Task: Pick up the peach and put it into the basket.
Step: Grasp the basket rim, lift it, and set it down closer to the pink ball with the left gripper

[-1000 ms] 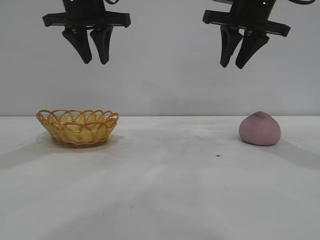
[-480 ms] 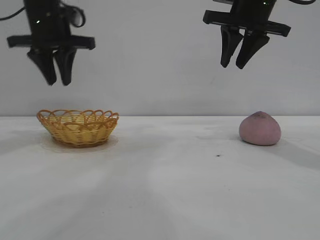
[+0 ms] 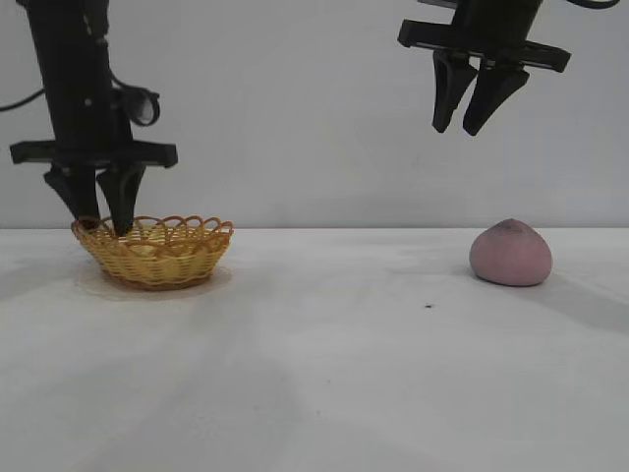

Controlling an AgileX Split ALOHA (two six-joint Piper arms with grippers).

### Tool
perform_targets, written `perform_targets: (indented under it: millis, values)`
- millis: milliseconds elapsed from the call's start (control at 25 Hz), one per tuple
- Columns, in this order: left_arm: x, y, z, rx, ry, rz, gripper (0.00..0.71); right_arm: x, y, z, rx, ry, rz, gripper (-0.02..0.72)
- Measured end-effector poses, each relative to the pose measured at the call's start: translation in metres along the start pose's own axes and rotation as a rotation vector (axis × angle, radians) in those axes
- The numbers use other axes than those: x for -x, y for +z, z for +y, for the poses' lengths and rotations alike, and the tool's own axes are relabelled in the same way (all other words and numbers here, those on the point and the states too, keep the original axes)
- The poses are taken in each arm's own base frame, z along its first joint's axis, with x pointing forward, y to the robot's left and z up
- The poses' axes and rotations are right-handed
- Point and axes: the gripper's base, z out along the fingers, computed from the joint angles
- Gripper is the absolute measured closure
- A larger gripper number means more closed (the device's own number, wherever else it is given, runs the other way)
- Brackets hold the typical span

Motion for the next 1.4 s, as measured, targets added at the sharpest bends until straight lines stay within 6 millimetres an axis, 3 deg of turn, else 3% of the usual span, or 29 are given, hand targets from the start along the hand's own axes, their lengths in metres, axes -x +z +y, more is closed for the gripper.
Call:
perform_targets:
  millis: [120, 280, 320, 360, 520, 720, 960, 1120, 1160, 1240, 1400]
  values:
    - [0.002, -0.001, -0.002, -0.020, -0.017, -0.015, 0.655, 0.000, 0.000, 0.000, 0.000, 0.000, 0.004, 0.486]
    - [0.002, -0.010, -0.007, -0.089, -0.096, -0.031, 0.641, 0.000, 0.000, 0.000, 0.000, 0.000, 0.003, 0.486]
    - [0.001, -0.014, -0.010, -0.116, -0.121, -0.044, 0.710, 0.000, 0.000, 0.000, 0.000, 0.000, 0.003, 0.486]
    - [-0.001, -0.021, -0.012, -0.150, -0.154, -0.069, 0.710, 0.000, 0.000, 0.000, 0.000, 0.000, 0.003, 0.486]
    - [-0.035, -0.042, -0.035, -0.338, -0.272, -0.140, 0.710, -0.001, 0.000, 0.000, -0.001, -0.002, 0.010, 0.486]
    - [-0.091, -0.042, -0.063, -0.563, -0.427, -0.167, 0.710, -0.001, 0.000, 0.000, -0.001, -0.002, 0.008, 0.486]
    - [-0.126, -0.020, -0.062, -0.508, -0.543, -0.134, 0.710, -0.001, 0.000, 0.000, -0.001, -0.003, 0.008, 0.486]
    - [-0.129, -0.018, -0.062, -0.467, -0.561, -0.152, 0.710, -0.001, 0.000, 0.000, -0.001, -0.005, 0.008, 0.486]
    - [-0.128, -0.017, -0.062, -0.459, -0.562, -0.158, 0.641, -0.001, 0.000, 0.000, -0.001, -0.005, 0.006, 0.486]
    - [-0.128, -0.017, -0.061, -0.451, -0.566, -0.163, 0.641, -0.001, 0.000, 0.000, -0.001, -0.007, 0.007, 0.486]
    - [-0.128, -0.017, -0.061, -0.451, -0.567, -0.164, 0.485, 0.000, 0.000, 0.000, 0.002, -0.005, 0.004, 0.486]
